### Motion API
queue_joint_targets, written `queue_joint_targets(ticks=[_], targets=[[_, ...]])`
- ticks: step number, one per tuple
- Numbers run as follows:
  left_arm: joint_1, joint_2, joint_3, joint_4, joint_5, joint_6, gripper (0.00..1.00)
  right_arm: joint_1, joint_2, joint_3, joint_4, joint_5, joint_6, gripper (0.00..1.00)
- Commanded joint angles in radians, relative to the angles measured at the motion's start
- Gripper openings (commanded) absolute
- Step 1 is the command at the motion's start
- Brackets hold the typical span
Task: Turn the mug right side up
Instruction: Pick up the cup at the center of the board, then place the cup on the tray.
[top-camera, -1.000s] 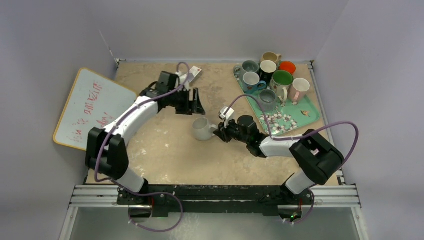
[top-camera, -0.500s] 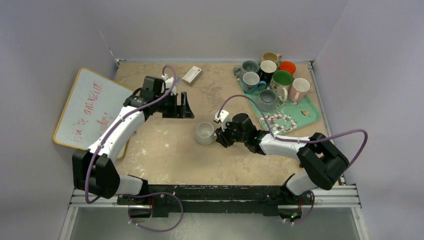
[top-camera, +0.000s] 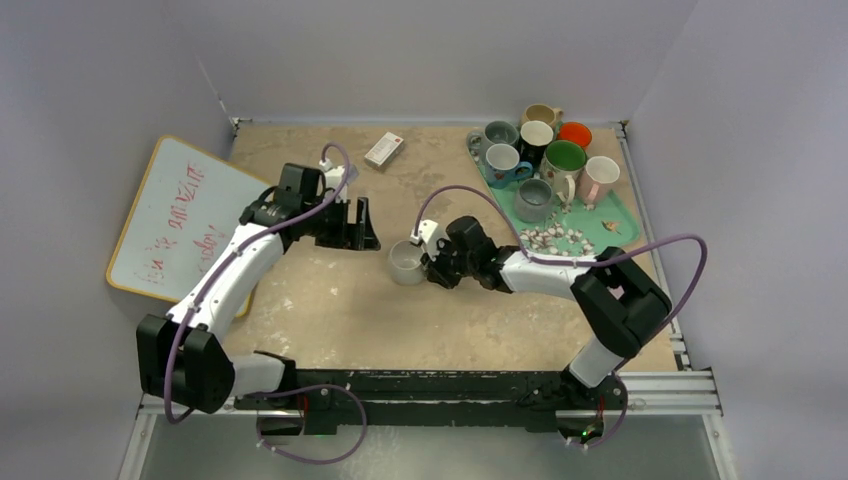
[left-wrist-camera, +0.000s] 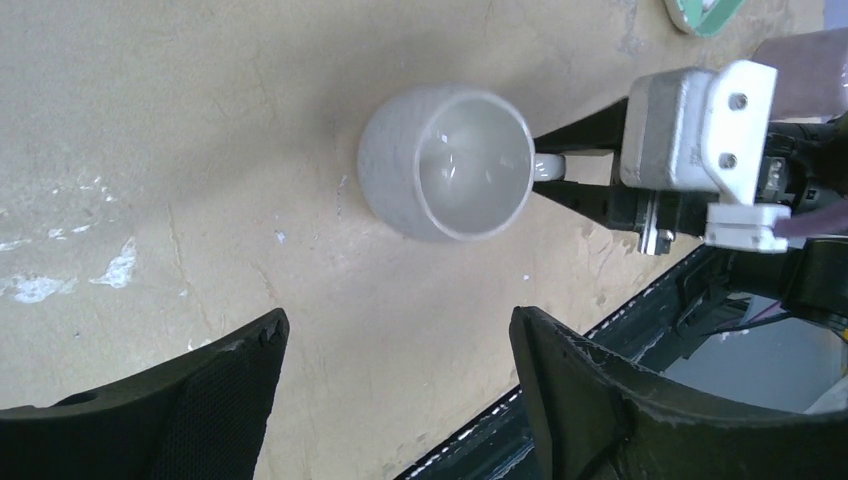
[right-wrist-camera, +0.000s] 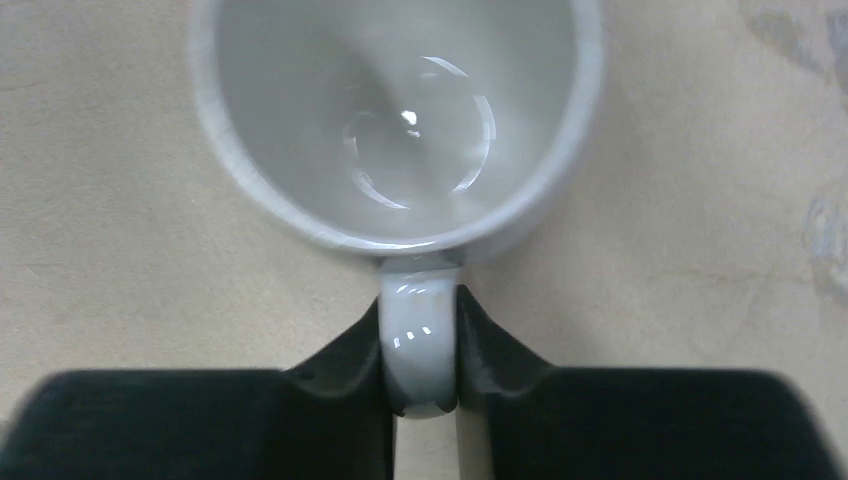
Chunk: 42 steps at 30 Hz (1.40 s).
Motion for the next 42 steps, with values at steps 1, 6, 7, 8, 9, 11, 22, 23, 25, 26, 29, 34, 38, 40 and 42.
queue_joint_targets(ticks=[1, 6, 7, 8, 9, 11, 22, 23, 25, 26, 29, 34, 38, 40, 42], targets=[[0.009, -0.039, -0.017, -0.015, -0.028, 0.047, 0.8, 0.003, -0.021, 0.019, 0.008, -0.009, -0.003, 0.11], [0.009, -0.047, -0.024, -0.032, -0.053, 0.064, 0.8, 0.003, -0.117, -0.012, 0.077, -0.011, 0.08, 0.0], [0.009, -0.049, -0.025, -0.032, -0.057, 0.065, 0.8, 0.004, -0.133, 0.003, 0.071, 0.0, 0.094, 0.0], [0.009, -0.051, -0.026, -0.032, -0.058, 0.066, 0.8, 0.002, -0.147, 0.019, 0.045, 0.019, 0.113, 0.0], [0.009, -0.054, -0.028, -0.032, -0.059, 0.068, 0.8, 0.003, -0.162, 0.037, 0.024, 0.048, 0.133, 0.0], [0.009, -0.058, -0.03, -0.033, -0.056, 0.073, 0.8, 0.001, -0.201, 0.071, -0.019, 0.135, 0.136, 0.0], [0.01, -0.079, -0.04, -0.024, -0.029, 0.073, 0.8, -0.165, -0.406, 0.174, -0.199, 0.567, 0.254, 0.0], [0.01, -0.08, -0.04, -0.023, -0.025, 0.073, 0.8, -0.198, -0.417, 0.178, -0.235, 0.57, 0.276, 0.0], [0.009, -0.081, -0.041, -0.021, -0.019, 0.073, 0.8, -0.256, -0.44, 0.176, -0.29, 0.612, 0.314, 0.0], [0.009, -0.081, -0.04, -0.021, -0.015, 0.073, 0.8, -0.275, -0.451, 0.167, -0.305, 0.654, 0.324, 0.0], [0.009, -0.084, -0.04, -0.02, -0.011, 0.075, 0.8, -0.33, -0.481, 0.133, -0.341, 0.751, 0.373, 0.0], [0.009, -0.089, -0.044, -0.018, -0.005, 0.073, 0.8, -0.438, -0.535, 0.048, -0.358, 0.81, 0.447, 0.0], [0.009, -0.084, -0.041, -0.017, 0.004, 0.073, 0.8, -0.534, -0.481, 0.013, -0.361, 0.802, 0.523, 0.0], [0.009, -0.085, -0.04, -0.018, 0.006, 0.073, 0.8, -0.574, -0.455, -0.004, -0.335, 0.787, 0.566, 0.0], [0.009, -0.087, -0.042, -0.018, 0.004, 0.073, 0.8, -0.589, -0.447, -0.039, -0.267, 0.771, 0.58, 0.0]])
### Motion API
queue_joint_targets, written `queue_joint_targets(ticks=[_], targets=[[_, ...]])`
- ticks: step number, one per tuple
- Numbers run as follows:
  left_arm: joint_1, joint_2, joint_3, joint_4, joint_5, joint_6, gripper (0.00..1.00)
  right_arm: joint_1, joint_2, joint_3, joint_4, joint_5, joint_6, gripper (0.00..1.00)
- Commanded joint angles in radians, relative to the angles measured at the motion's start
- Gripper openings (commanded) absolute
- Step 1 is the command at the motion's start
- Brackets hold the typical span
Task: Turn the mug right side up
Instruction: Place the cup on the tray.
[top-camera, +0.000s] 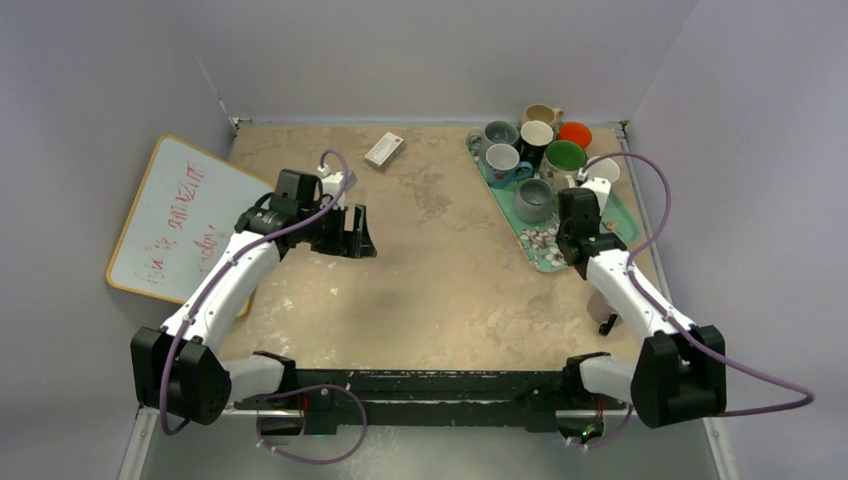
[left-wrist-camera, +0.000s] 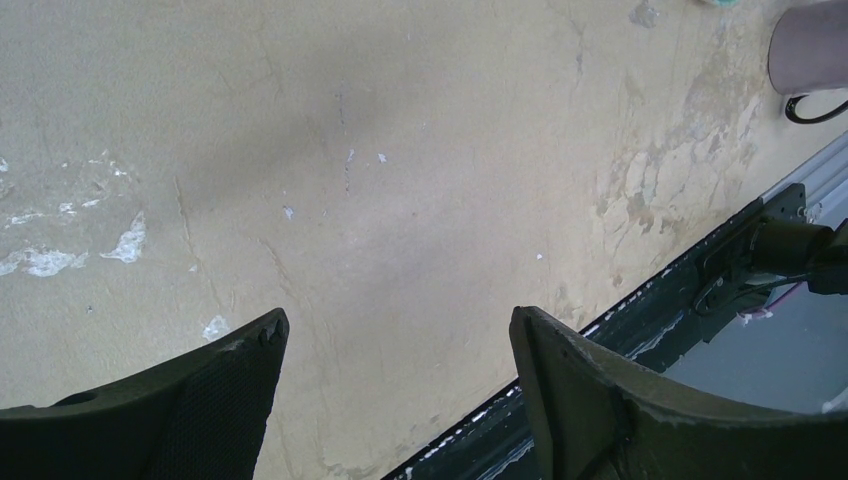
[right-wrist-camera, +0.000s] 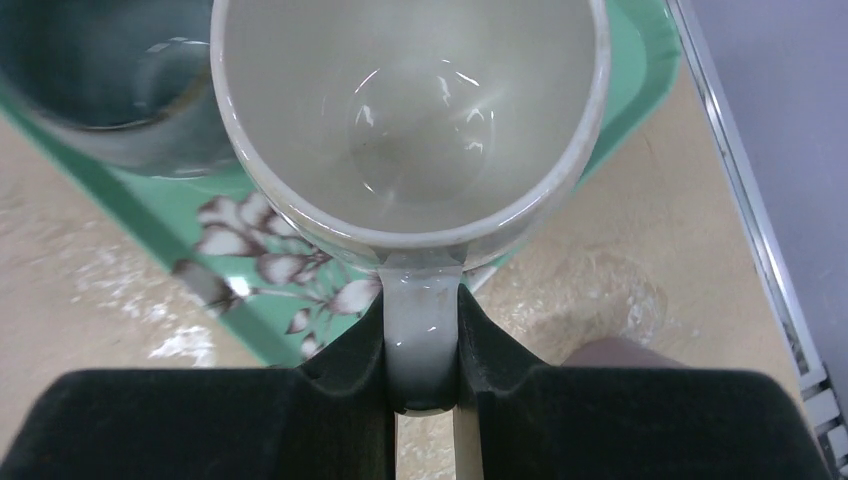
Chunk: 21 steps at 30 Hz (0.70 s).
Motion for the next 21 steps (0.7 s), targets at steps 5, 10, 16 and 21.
queue_joint_targets(ticks=[5, 10, 16, 21], targets=[[0.008, -0.026, -0.004, 0.02, 0.016, 0.025, 0.8, -0.041, 0.067, -0.03, 0.211, 0.052, 0.164, 0.0], [0.008, -0.028, -0.004, 0.019, 0.01, 0.027, 0.8, -0.057, 0.132, -0.033, 0.271, 0.024, 0.191, 0.0], [0.008, -0.027, -0.006, 0.017, 0.007, 0.027, 0.8, -0.092, 0.193, -0.041, 0.329, -0.026, 0.243, 0.0], [0.008, -0.027, -0.003, 0.017, 0.001, 0.027, 0.8, -0.108, 0.231, -0.023, 0.321, -0.053, 0.276, 0.0]])
